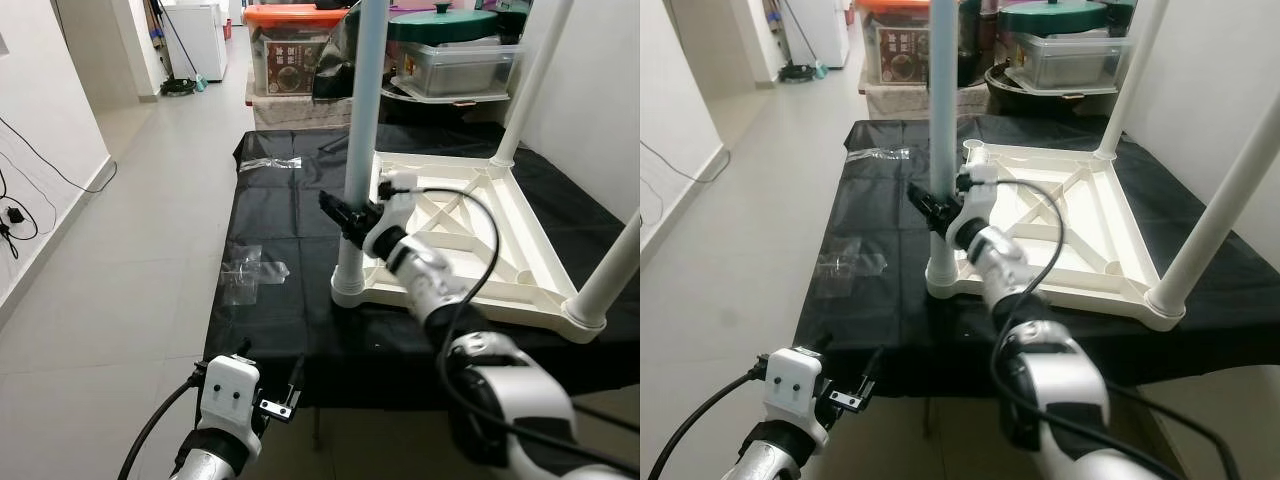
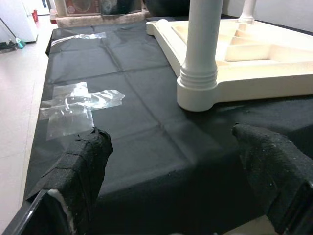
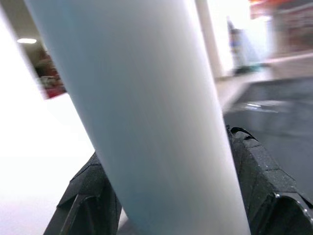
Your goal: Building children table
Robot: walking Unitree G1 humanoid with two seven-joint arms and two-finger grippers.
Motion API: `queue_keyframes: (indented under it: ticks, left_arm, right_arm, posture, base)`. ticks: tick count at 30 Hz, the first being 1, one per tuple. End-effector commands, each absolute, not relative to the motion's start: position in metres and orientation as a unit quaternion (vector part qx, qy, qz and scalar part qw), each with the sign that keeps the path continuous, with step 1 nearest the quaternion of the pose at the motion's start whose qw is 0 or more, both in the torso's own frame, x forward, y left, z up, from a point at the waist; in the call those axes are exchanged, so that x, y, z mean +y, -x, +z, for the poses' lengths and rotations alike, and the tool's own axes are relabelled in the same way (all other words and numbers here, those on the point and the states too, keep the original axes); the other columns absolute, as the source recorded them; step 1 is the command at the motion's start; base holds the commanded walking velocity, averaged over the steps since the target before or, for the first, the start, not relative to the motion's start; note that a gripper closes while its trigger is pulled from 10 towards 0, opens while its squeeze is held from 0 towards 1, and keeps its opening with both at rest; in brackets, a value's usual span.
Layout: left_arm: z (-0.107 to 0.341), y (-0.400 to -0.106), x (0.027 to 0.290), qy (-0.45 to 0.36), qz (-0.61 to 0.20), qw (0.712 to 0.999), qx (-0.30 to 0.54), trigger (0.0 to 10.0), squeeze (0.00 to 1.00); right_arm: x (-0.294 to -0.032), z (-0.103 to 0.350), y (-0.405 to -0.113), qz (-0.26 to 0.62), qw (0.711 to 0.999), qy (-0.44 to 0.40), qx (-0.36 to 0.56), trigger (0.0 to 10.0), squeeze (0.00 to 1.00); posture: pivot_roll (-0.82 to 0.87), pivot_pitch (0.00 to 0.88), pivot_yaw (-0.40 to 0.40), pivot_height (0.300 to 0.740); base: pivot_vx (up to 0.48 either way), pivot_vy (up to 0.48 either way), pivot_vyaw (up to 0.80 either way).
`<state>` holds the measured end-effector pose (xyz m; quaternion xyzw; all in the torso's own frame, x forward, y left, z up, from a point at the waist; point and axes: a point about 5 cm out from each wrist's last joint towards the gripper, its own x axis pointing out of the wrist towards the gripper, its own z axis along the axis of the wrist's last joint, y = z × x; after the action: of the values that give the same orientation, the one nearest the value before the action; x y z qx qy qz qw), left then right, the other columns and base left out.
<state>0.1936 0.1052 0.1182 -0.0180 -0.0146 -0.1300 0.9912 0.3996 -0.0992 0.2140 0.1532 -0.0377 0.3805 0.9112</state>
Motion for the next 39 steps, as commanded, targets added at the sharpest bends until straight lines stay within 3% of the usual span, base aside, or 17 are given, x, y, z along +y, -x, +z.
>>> queue_keyframes:
  ticks: [1,2,5,13,14,16,19,20,21,23,25,26,27,28,31,35,39]
  left_arm:
    - [0.117,-0.193,0.105,0.019,-0.133,0.991,-0.008,10.0,0.0]
    - [0.117,-0.193,0.105,0.019,-0.133,0.991,-0.008,10.0,0.0]
    - [0.117,-0.193,0.104,0.02,-0.131,0.991,-0.009,10.0,0.0]
    - [0.118,-0.191,0.104,0.021,-0.129,0.991,-0.01,10.0,0.0]
    - [0.118,-0.191,0.103,0.021,-0.129,0.991,-0.01,10.0,0.0]
    - [0.118,-0.191,0.103,0.021,-0.129,0.991,-0.01,10.0,0.0]
    - [0.118,-0.191,0.103,0.022,-0.129,0.991,-0.01,10.0,0.0]
    - [0.118,-0.191,0.103,0.022,-0.129,0.991,-0.01,10.0,0.0]
    - [0.118,-0.191,0.103,0.022,-0.129,0.991,-0.01,10.0,0.0]
    - [0.118,-0.191,0.103,0.022,-0.129,0.991,-0.01,10.0,0.0]
    - [0.118,-0.191,0.103,0.022,-0.129,0.991,-0.01,10.0,0.0]
    - [0.117,-0.192,0.104,0.022,-0.129,0.991,-0.009,10.0,0.0]
    - [0.117,-0.192,0.104,0.022,-0.13,0.991,-0.009,10.0,0.0]
    - [0.117,-0.192,0.104,0.022,-0.13,0.991,-0.009,10.0,0.0]
    - [0.116,-0.192,0.104,0.021,-0.131,0.991,-0.008,10.0,0.0]
    - [0.116,-0.192,0.104,0.02,-0.132,0.991,-0.007,10.0,0.0]
    - [0.115,-0.192,0.104,0.018,-0.133,0.991,-0.007,10.0,0.0]
  right_arm:
    - [-0.081,0.212,-0.392,0.47,0.87,-0.151,-0.014,10.0,0.0]
    - [-0.081,0.212,-0.392,0.47,0.87,-0.151,-0.014,10.0,0.0]
    - [-0.075,0.209,-0.379,0.607,0.788,-0.099,0.021,10.0,0.0]
    - [-0.065,0.195,-0.37,0.666,0.743,-0.021,0.071,10.0,0.0]
    - [-0.064,0.192,-0.37,0.662,0.746,-0.008,0.073,0.7,0.0]
    - [-0.063,0.191,-0.372,0.645,0.761,0.004,0.065,0.0,0.0]
    - [-0.064,0.19,-0.378,0.592,0.803,0.014,0.057,0.0,0.0]
    - [-0.067,0.191,-0.383,0.549,0.834,0.015,0.048,0.0,0.0]
    - [-0.067,0.191,-0.383,0.549,0.834,0.015,0.048,0.0,0.0]
    - [-0.075,0.196,-0.393,0.46,0.888,0.002,0.026,0.0,0.0]
    - [-0.075,0.196,-0.393,0.46,0.888,0.002,0.026,0.0,0.0]
    - [-0.097,0.192,-0.406,0.279,0.96,-0.029,0.028,0.0,0.0]
    - [-0.115,0.187,-0.41,0.16,0.985,-0.046,0.037,0.0,0.0]
    - [-0.115,0.187,-0.41,0.16,0.985,-0.046,0.037,0.0,0.0]
    - [-0.15,0.172,-0.408,-0.045,0.996,-0.063,0.048,0.0,0.0]
    - [-0.159,0.164,-0.402,-0.123,0.988,-0.085,0.048,0.0,0.0]
    - [-0.143,0.15,-0.391,-0.163,0.979,-0.11,0.053,0.0,0.0]
  posture:
    - [0.1,0.0,-0.022,0.74]
    - [0.1,0.0,-0.022,0.74]
    - [0.1,0.0,-0.029,0.74]
    - [0.11,0.0,-0.036,0.74]
    - [0.11,0.0,-0.036,0.74]
    - [0.11,0.0,-0.036,0.74]
    - [0.11,0.0,-0.034,0.74]
    - [0.11,0.0,-0.034,0.74]
    - [0.11,0.0,-0.034,0.74]
    - [0.11,0.0,-0.034,0.74]
    - [0.11,0.0,-0.034,0.74]
    - [0.1,0.0,-0.031,0.74]
    - [0.1,0.0,-0.026,0.74]
    - [0.1,0.0,-0.026,0.74]
    - [0.09,0.0,-0.023,0.74]
    - [0.09,0.0,-0.019,0.74]
    - [0.09,0.0,-0.019,0.74]
  base:
    - [0.0,0.0,0.0]
    - [0.0,0.0,0.0]
    - [0.0,0.0,0.0]
    - [0.0,0.0,0.0]
    - [0.0,0.0,0.0]
    - [0.0,0.0,0.0]
    - [0.0,0.0,0.0]
    - [0.0,0.0,0.0]
    - [0.0,0.0,0.0]
    - [0.0,0.0,0.0]
    - [0.0,0.0,0.0]
    - [0.0,0.0,0.0]
    - [0.0,0.0,0.0]
    - [0.0,0.0,0.0]
    - [0.0,0.0,0.0]
    - [0.0,0.0,0.0]
    - [0.0,0.0,0.0]
